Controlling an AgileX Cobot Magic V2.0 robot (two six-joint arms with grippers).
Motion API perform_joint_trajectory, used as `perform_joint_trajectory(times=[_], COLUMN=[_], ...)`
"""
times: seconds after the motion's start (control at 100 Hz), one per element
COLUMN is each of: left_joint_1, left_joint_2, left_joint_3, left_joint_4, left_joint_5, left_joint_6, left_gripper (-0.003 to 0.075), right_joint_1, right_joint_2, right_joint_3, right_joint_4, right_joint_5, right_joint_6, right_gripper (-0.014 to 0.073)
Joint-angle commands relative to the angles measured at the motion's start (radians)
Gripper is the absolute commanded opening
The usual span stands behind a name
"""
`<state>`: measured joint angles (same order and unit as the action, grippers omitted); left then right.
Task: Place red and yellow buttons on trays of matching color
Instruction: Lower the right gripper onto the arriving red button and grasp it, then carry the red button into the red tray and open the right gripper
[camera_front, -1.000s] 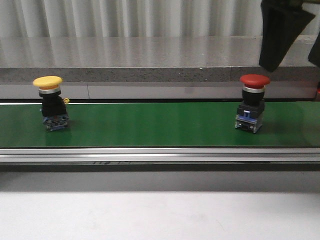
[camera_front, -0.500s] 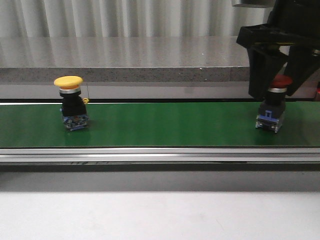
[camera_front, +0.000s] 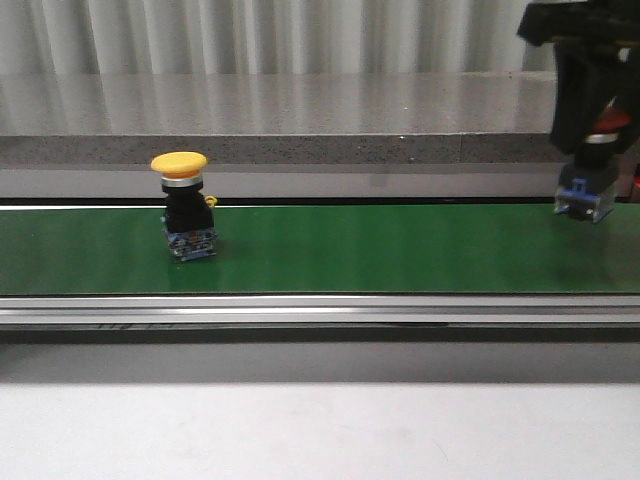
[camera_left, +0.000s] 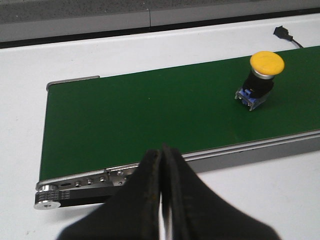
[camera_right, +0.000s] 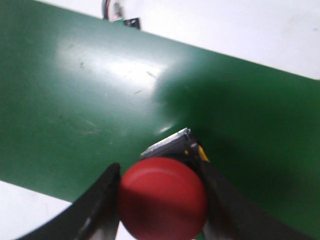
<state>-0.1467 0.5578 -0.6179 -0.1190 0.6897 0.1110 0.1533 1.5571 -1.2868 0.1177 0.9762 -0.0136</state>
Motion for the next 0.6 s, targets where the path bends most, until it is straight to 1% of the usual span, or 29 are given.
perform_joint_trajectory(times=[0.0, 0.09, 0.16, 0.35, 0.42, 0.59], left_joint_1=[-0.006, -0.006, -0.006, -0.006, -0.006, -0.006], left_joint_2=[0.002, 0.002, 0.002, 0.002, 0.002, 0.002], left_joint_3=[-0.027, -0.027, -0.027, -0.027, -0.027, -0.027], left_joint_4=[-0.008, -0.008, -0.008, -0.008, -0.008, -0.008], left_joint_5=[-0.062, -0.062, -0.062, -0.062, -0.062, -0.062], left_joint_6=[0.002, 0.002, 0.002, 0.002, 0.002, 0.002], left_gripper=[-0.0020, -0.0020, -0.0020, -0.0020, -0.0020, -0.0020], right_joint_1=[-0.066, -0.141, -0.202, -0.366, -0.431, -0.578], right_joint_2=[-0.083, -0.115, -0.133, -0.140, -0.140, -0.139], right_joint_3=[-0.033, -0.033, -0.033, -0.033, -0.033, -0.033], right_joint_4=[0.000, 0.000, 0.000, 0.000, 0.000, 0.000], right_joint_5=[-0.029, -0.028, -0.028, -0.033, -0.052, -0.132], right_joint_6=[0.014, 0.014, 0.038, 0.045, 0.056, 0.128], right_gripper=[0.0118, 0.0118, 0.0118, 0.0118, 0.0118, 0.0118])
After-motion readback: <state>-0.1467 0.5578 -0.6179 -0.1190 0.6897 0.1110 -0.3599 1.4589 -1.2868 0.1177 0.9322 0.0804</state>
